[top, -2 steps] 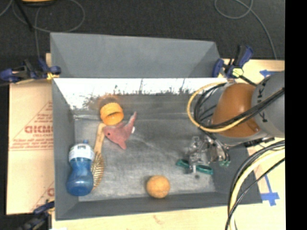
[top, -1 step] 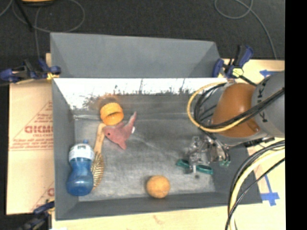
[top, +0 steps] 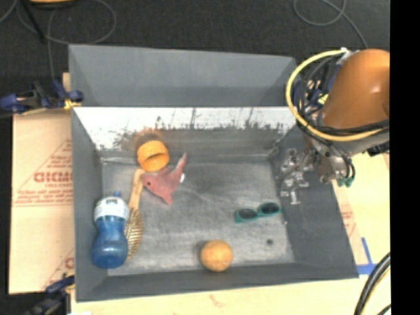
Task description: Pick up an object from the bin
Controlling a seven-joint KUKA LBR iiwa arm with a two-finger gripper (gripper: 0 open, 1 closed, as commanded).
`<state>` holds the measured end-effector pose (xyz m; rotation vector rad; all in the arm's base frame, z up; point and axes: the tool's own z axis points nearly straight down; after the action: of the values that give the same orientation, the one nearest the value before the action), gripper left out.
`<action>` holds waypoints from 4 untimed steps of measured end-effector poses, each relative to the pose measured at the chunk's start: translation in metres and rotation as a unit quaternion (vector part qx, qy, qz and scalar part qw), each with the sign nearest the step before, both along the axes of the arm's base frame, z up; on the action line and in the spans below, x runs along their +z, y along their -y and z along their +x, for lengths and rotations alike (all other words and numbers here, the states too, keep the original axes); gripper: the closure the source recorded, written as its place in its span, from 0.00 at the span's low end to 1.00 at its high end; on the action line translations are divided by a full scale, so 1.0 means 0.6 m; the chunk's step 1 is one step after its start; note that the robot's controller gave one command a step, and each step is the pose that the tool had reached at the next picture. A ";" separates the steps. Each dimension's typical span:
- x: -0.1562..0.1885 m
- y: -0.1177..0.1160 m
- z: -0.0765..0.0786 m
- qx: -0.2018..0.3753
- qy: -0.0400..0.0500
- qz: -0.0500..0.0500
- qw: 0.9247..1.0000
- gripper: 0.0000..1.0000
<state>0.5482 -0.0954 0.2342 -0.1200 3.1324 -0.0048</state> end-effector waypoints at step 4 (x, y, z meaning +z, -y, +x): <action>-0.267 0.075 0.032 -0.036 0.002 0.001 0.999 1.00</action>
Offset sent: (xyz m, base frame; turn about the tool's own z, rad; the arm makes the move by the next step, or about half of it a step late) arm -0.0006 -0.0054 -0.0544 0.0222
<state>0.5675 -0.1402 0.0741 -0.0082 3.1301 -0.0010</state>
